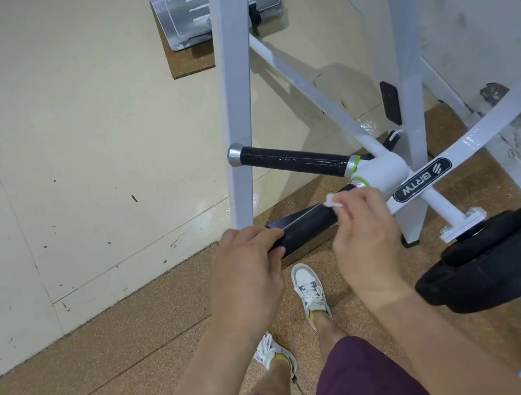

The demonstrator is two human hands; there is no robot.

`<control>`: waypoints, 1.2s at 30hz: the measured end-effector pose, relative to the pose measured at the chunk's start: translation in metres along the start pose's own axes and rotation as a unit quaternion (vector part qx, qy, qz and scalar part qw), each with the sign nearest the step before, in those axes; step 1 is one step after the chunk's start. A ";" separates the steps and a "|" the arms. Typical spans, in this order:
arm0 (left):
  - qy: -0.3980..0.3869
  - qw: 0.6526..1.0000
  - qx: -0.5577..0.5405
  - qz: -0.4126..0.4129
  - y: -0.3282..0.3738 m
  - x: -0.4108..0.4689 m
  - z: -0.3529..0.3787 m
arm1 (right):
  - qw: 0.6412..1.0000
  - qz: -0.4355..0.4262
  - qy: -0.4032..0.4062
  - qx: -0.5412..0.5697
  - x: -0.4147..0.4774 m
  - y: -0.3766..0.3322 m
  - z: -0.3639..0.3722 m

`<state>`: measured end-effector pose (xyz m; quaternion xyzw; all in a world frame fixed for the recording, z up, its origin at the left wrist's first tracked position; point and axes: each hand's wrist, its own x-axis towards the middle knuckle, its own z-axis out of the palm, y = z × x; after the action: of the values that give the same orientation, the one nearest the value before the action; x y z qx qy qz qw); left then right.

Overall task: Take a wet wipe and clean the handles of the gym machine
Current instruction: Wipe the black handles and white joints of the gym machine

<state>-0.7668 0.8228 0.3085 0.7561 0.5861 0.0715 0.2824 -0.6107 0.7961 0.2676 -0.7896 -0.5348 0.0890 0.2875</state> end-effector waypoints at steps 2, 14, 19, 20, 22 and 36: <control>0.001 1.000 0.005 0.002 0.002 0.002 0.001 | 0.997 -0.068 -0.034 -0.003 -0.004 -0.001 0.000; -0.006 1.000 -0.001 0.013 0.021 0.011 0.010 | 0.996 -0.080 0.006 -0.032 0.034 0.038 -0.019; 0.002 0.999 -0.043 0.029 0.032 0.010 0.014 | 0.995 -0.088 -0.026 0.042 -0.004 0.004 -0.003; 0.008 0.998 -0.058 0.030 0.035 0.012 0.016 | 0.992 -0.111 -0.037 0.047 0.001 0.013 -0.007; 0.012 0.996 -0.078 0.033 0.043 0.015 0.020 | 0.996 -0.088 -0.012 0.005 0.019 0.034 -0.018; 0.004 0.990 -0.140 0.017 0.058 0.031 0.033 | 0.995 0.058 -0.029 0.081 0.017 0.016 -0.020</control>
<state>-0.6941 0.8315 0.3036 0.7186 0.5584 0.1604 0.3822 -0.5819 0.8001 0.2783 -0.7903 -0.4874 0.1718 0.3291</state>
